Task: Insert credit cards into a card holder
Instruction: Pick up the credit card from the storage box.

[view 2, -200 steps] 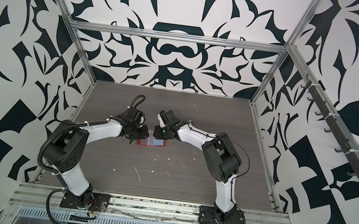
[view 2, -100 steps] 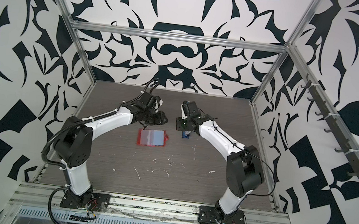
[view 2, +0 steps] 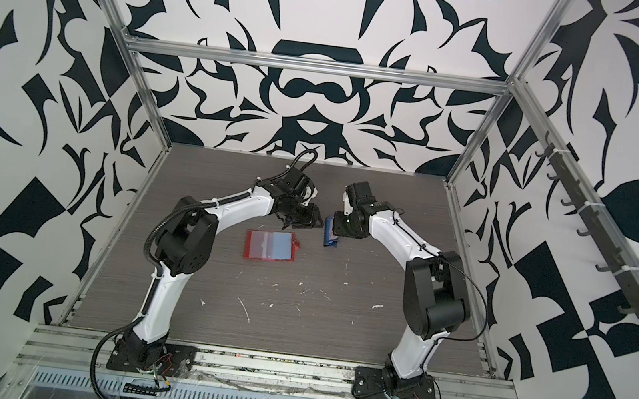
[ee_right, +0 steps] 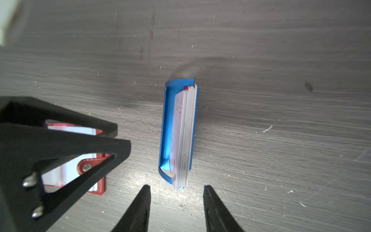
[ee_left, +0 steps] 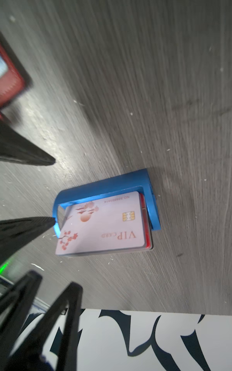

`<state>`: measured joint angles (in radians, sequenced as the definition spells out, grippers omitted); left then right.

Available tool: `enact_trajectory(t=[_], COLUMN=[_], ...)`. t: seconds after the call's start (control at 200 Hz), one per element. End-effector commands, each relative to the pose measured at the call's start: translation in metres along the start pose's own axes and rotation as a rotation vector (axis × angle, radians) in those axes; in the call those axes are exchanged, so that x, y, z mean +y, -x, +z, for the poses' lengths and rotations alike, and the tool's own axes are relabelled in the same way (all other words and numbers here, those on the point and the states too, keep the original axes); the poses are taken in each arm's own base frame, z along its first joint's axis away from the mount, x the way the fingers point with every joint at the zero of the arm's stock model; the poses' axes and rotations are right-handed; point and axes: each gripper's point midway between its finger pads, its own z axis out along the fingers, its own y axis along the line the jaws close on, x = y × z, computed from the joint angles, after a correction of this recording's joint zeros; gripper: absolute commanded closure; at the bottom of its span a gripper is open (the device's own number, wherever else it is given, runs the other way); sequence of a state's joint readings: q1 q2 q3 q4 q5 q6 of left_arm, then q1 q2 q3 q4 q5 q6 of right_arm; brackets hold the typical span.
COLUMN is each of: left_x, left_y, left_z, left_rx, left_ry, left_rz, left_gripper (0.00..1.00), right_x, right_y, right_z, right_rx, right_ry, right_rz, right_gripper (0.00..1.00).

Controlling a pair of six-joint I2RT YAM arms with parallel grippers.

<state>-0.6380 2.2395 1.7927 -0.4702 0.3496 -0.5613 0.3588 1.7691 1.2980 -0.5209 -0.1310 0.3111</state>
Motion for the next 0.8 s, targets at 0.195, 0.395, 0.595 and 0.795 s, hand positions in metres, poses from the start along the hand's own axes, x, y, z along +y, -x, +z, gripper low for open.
enact_trajectory(t=[0.195, 0.395, 0.595, 0.795], left_x=[0.001, 0.005, 0.01, 0.016], left_y=[0.0, 0.003, 0.002, -0.001], left_z=[0.025, 0.036, 0.046, 0.053], left_rx=[0.067, 0.071, 0.085, 0.092], left_ry=[-0.037, -0.037, -0.038, -0.034], left_rz=[-0.055, -0.067, -0.08, -0.104], left_gripper=[0.55, 0.55, 0.57, 0.63], right_x=[0.001, 0.002, 0.001, 0.001], right_y=[0.017, 0.022, 0.024, 0.027], right_z=[0.007, 0.017, 0.024, 0.03], right_rx=[0.009, 0.02, 0.031, 0.036], right_ry=[-0.026, -0.023, -0.029, -0.034], right_rz=[-0.006, -0.005, 0.0, 0.002], right_gripper=[0.54, 0.54, 0.56, 0.58])
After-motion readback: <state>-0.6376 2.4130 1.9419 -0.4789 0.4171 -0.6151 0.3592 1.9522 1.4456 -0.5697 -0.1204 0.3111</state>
